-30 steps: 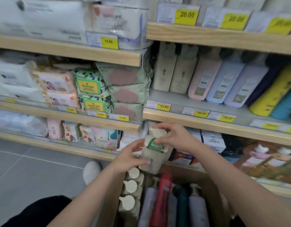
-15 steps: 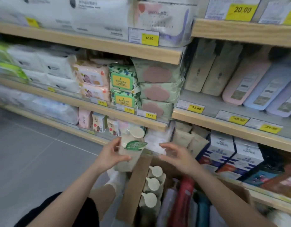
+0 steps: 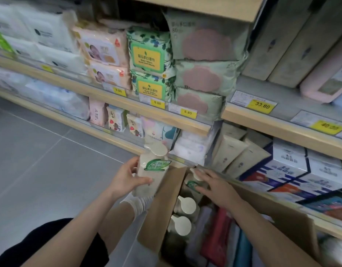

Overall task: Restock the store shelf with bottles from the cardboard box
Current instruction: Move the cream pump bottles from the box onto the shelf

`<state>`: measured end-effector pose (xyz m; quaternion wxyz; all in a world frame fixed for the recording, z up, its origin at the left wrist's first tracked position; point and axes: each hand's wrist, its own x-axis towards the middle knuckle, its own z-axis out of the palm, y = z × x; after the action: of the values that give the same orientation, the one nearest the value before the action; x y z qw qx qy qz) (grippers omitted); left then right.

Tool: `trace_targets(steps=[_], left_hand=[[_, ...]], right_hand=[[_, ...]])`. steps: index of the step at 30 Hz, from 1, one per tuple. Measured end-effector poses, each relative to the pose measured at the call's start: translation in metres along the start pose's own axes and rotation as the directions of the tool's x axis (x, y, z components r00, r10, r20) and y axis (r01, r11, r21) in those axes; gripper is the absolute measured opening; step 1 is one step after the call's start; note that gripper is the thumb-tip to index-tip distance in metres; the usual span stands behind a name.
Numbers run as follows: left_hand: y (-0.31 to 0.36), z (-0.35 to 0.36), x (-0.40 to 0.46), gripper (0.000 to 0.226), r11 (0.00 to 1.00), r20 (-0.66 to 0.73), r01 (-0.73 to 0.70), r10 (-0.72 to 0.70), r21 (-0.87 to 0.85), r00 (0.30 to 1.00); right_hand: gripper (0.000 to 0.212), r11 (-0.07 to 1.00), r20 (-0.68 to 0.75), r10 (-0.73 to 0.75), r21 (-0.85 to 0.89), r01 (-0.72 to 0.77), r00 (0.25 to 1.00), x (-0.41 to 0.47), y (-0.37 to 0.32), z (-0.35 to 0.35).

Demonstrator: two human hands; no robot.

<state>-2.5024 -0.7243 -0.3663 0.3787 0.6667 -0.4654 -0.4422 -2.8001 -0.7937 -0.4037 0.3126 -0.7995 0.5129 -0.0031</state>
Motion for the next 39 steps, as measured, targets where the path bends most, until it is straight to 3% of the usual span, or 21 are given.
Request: trace_targets(steps=[3, 7, 13, 23, 32, 39], left_hand=[[0.0, 0.0, -0.001, 0.061, 1.0, 0.006, 0.01, -0.01, 0.001, 1.0], [0.004, -0.001, 0.0, 0.058, 0.999, 0.007, 0.02, -0.02, 0.028, 1.0], [0.021, 0.002, 0.001, 0.061, 0.999, -0.007, -0.028, 0.029, 0.046, 1.0], [0.113, 0.02, -0.014, 0.062, 0.972, 0.046, -0.226, 0.223, 0.066, 0.974], [0.22, 0.028, -0.031, 0.059, 0.904, 0.026, -0.427, 0.427, 0.012, 0.904], [0.249, 0.024, -0.031, 0.064, 0.871, 0.026, -0.491, 0.491, 0.011, 0.871]], right_hand=[[0.06, 0.998, -0.076, 0.03, 0.058, -0.026, 0.997, 0.005, -0.01, 0.014], [0.035, 0.991, -0.294, -0.019, 0.123, 0.057, 0.956, 0.005, -0.012, 0.026], [0.03, 0.991, -0.374, -0.004, 0.126, 0.055, 0.927, -0.012, -0.019, 0.02], [0.037, 0.976, -0.44, -0.119, 0.112, 0.186, 0.89, -0.078, -0.036, -0.107], [0.034, 0.969, -0.654, -0.224, -0.072, 0.236, 0.722, -0.158, -0.088, -0.247], [0.036, 0.951, -0.809, -0.296, -0.198, 0.238, 0.507, -0.178, -0.124, -0.31]])
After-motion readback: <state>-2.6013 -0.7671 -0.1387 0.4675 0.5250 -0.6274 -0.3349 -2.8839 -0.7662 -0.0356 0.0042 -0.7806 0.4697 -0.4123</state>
